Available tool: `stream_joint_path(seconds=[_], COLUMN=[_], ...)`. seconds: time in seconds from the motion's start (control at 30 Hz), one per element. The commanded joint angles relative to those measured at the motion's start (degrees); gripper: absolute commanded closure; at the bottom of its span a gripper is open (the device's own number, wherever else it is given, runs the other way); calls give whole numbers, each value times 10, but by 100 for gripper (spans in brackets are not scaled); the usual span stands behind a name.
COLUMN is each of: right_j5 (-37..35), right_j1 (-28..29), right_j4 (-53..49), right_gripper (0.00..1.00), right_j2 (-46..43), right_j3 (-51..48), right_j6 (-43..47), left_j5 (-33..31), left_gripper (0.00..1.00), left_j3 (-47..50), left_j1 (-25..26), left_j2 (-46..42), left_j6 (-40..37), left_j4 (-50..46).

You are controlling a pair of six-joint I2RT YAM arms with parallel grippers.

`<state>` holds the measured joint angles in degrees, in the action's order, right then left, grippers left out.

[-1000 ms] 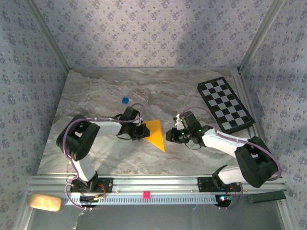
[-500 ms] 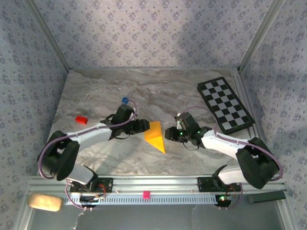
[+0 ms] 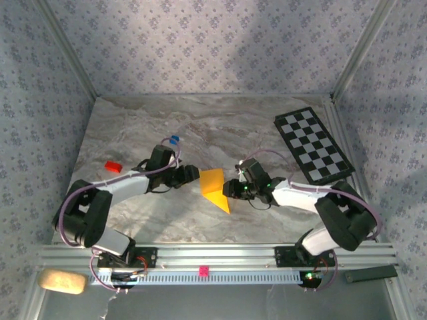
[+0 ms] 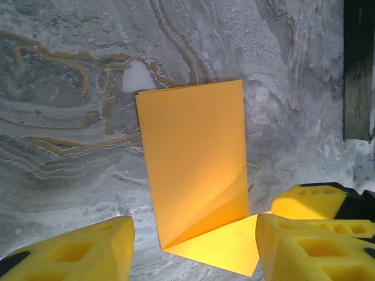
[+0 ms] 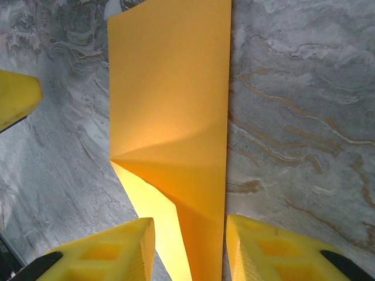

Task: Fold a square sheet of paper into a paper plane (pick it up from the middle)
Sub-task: Fourth fold the wing at the center of the table.

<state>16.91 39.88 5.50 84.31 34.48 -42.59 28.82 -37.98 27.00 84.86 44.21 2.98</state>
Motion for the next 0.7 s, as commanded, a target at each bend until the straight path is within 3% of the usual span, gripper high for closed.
stream_joint_path(seconds=[0.0,0.67], right_j5=[35,88], right_j1=[-4,-19], right_j4=[23,44], right_gripper=[62,71], right_j2=[26,61], right_j3=[20,30], right_j6=[13,34], left_j5=[28,62], left_gripper=[44,46], left_j3=[-9,-42], left_j1=[-6,-16], left_j2=[16,81], left_j6=[12,53], left_j4=[33,54])
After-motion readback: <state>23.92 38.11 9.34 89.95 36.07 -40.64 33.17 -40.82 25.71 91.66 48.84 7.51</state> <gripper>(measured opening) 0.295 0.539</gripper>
